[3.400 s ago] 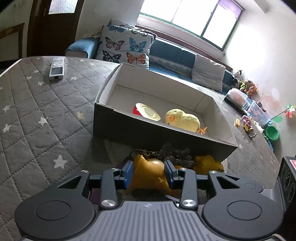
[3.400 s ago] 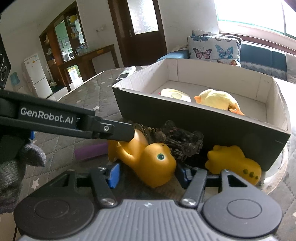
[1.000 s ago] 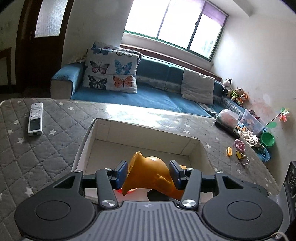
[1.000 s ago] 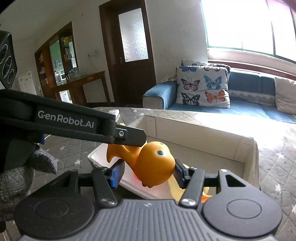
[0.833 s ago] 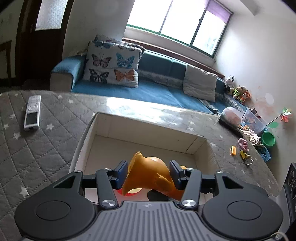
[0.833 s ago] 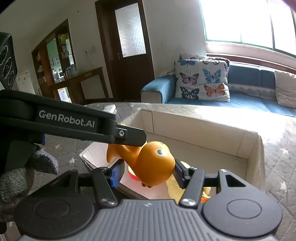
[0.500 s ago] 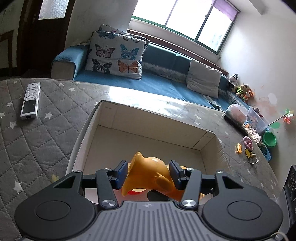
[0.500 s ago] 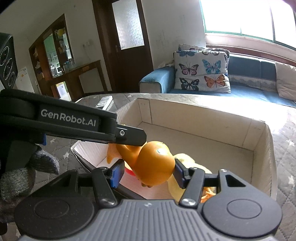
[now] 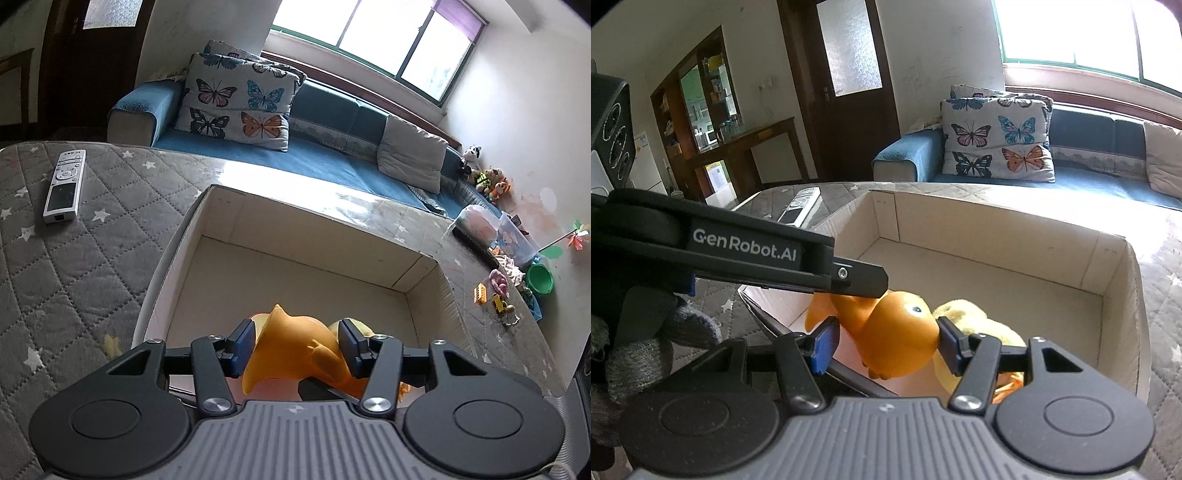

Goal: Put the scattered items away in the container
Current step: 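Open the right tool to drop the large duck into the box, then move the right tool down to the small yellow duck beside the box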

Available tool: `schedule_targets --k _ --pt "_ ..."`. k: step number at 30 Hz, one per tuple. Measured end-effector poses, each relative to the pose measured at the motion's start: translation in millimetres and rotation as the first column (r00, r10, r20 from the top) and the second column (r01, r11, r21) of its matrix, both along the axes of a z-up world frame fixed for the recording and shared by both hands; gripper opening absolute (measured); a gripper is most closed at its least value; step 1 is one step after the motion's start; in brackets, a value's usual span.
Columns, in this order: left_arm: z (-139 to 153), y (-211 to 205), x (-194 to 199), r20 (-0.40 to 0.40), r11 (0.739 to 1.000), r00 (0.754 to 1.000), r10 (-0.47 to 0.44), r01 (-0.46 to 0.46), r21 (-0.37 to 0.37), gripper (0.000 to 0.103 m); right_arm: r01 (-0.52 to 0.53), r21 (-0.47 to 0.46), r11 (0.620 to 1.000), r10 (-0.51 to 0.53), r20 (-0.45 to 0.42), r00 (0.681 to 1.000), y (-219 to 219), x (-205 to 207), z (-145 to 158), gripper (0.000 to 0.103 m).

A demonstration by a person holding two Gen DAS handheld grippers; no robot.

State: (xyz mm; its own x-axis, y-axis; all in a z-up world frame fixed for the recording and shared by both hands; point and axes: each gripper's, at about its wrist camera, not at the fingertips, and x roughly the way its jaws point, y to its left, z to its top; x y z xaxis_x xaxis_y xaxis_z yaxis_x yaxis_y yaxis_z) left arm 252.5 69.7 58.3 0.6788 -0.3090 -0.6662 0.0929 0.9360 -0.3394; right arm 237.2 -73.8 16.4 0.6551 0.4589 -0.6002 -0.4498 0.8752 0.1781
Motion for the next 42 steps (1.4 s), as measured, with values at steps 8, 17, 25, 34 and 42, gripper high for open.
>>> schedule_targets --k 8,17,25,34,42 --pt "-3.9 3.4 -1.9 -0.021 1.000 1.000 0.014 -0.014 0.001 0.046 0.012 0.008 1.000 -0.012 0.008 1.000 -5.2 -3.1 5.3 0.058" --pt "1.9 3.2 -14.7 -0.011 1.000 1.000 0.015 -0.015 0.006 0.046 0.022 0.013 1.000 -0.022 0.018 1.000 -9.6 -12.6 11.7 0.058" --pt "8.4 6.0 -32.1 0.003 1.000 1.000 0.024 -0.024 0.002 0.046 0.026 0.015 1.000 -0.027 0.032 0.999 -16.5 -29.3 17.8 0.058" --pt "13.0 7.0 -54.2 0.022 1.000 0.999 0.027 -0.027 0.000 0.046 0.039 0.017 0.999 -0.040 0.038 0.999 -26.6 -49.8 18.7 0.059" --pt "13.4 -1.2 -72.3 0.029 1.000 0.999 0.014 -0.015 0.019 0.046 0.048 0.022 0.999 -0.049 0.048 0.998 -33.1 -64.3 21.5 0.059"
